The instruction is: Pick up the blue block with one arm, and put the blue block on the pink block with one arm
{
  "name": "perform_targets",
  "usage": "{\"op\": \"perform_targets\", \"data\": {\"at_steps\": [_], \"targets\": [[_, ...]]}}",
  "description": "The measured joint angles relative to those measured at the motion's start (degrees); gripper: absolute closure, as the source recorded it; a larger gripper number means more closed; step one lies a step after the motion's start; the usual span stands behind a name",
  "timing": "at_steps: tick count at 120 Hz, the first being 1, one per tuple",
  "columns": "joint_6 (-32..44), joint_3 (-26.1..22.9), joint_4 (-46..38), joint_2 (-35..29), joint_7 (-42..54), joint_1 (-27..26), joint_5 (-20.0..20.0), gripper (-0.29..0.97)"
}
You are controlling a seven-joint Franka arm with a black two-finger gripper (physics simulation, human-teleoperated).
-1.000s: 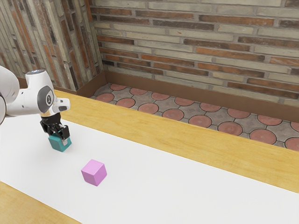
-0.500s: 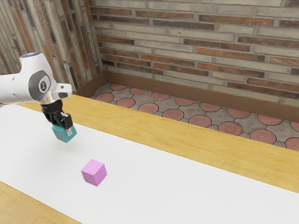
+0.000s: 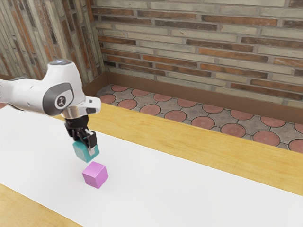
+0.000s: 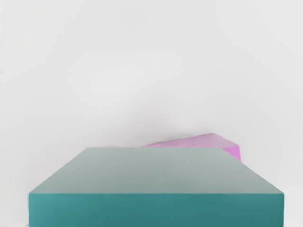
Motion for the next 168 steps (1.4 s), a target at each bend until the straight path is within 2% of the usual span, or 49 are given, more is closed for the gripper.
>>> {"op": "perform_targets", "data": {"at_steps": [36, 78, 102, 168], "targets": [[-0.7, -2.5, -2.7, -2.9, -13.4, 1.1, 1.6, 0.29], [4.5, -4.6, -7.4, -4.1, -22.7, 0.8, 3.4, 0.3], [6.6, -4.9, -7.8, -4.5, -22.8, 0.7, 1.2, 0.3], [9.0, -4.8, -8.3, -3.6, -17.3, 0.8, 0.9, 0.3]]}}
